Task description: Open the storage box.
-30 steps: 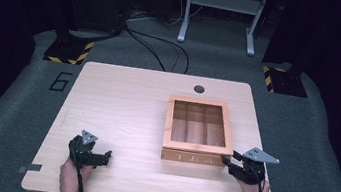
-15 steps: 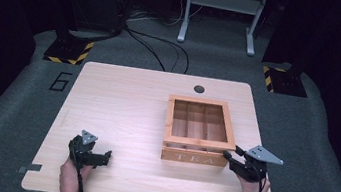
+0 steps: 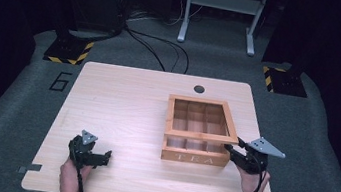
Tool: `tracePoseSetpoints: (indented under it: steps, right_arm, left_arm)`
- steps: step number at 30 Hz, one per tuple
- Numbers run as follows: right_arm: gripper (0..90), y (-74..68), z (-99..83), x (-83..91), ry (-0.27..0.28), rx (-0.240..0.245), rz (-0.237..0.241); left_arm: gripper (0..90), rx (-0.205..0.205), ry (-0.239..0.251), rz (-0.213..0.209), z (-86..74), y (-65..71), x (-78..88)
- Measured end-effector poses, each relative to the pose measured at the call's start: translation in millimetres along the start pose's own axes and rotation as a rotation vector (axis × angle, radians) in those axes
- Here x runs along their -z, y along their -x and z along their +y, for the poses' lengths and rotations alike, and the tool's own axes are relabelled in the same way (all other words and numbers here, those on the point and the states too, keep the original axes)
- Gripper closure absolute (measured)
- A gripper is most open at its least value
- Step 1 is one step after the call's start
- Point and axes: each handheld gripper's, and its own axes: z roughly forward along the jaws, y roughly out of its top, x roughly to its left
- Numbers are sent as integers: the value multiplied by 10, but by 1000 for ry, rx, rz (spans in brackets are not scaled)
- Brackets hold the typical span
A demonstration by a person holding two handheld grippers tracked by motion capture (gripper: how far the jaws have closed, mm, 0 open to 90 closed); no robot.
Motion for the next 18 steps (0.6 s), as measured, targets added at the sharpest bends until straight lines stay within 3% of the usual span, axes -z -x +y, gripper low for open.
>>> tracePoseSetpoints:
  steps: [6, 12, 18]
  right_arm:
    - [531, 0, 99, -4, 32, -11, -27]
    - [590, 1, 186, -7, 49, -8, -58]
    - [596, 39, 270, -23, 67, -22, -54]
  left_arm:
    - [4, -1, 0, -1, 0, -1, 0]
    - [5, -3, -1, 0, 0, 0, 2]
    - [4, -3, 0, 0, 0, 0, 1]
